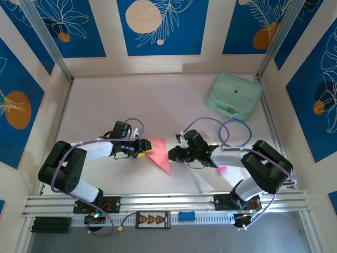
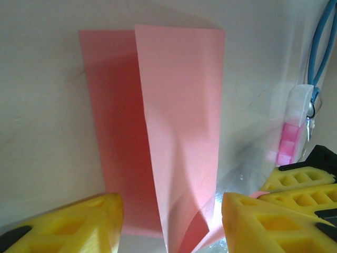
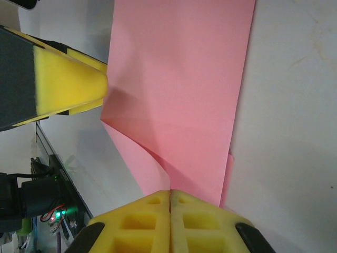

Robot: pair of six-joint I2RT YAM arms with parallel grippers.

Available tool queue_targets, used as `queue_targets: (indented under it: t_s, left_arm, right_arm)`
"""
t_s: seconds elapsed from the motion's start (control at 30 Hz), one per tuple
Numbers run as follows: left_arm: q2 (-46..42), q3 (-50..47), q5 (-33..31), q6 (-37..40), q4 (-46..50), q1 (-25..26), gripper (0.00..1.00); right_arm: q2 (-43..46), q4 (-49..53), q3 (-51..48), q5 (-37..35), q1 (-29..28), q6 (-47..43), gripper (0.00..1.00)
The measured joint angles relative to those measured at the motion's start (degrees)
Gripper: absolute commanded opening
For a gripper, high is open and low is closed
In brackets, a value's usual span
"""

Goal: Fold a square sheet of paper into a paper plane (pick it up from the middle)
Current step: Third fold the triangle at the center of the table, then fourth fold the wing at the center of the table.

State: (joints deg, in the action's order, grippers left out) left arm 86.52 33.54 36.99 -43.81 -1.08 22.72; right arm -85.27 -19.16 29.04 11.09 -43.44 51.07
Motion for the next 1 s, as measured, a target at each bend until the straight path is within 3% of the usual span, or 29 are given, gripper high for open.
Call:
queue_targets:
  t_s: [0.33, 0.57, 0.73, 0.87, 1.0]
  left_arm:
    - [3.58, 0.04, 3.93, -3.34, -6.71, -0.11, 0.14]
    - [3.45, -0.74, 3.69, -7.28, -12.09, -0.11, 0.02]
    - [1.77, -3.02, 0.74, -11.10, -14.99, -0.11, 0.00]
    - [0.02, -3.56, -1.79, -13.42, -16.24, -0.09, 0.00]
    - [-1.64, -3.67, -4.11, -15.06, -16.65, 0.28, 0.00]
  right_arm:
    - [0.00, -0.94, -0.61, 1.18, 0.57, 0.15, 0.13]
    - [4.17, 4.13, -0.61, -2.64, -0.24, -1.53, 0.45]
    - [11.78, 8.41, -0.57, -12.39, -4.83, -5.86, 0.53]
    - [14.14, 7.10, -0.96, -25.27, -14.86, -16.06, 0.52]
    - [10.56, 6.38, -0.44, -34.53, -22.38, -26.64, 0.50]
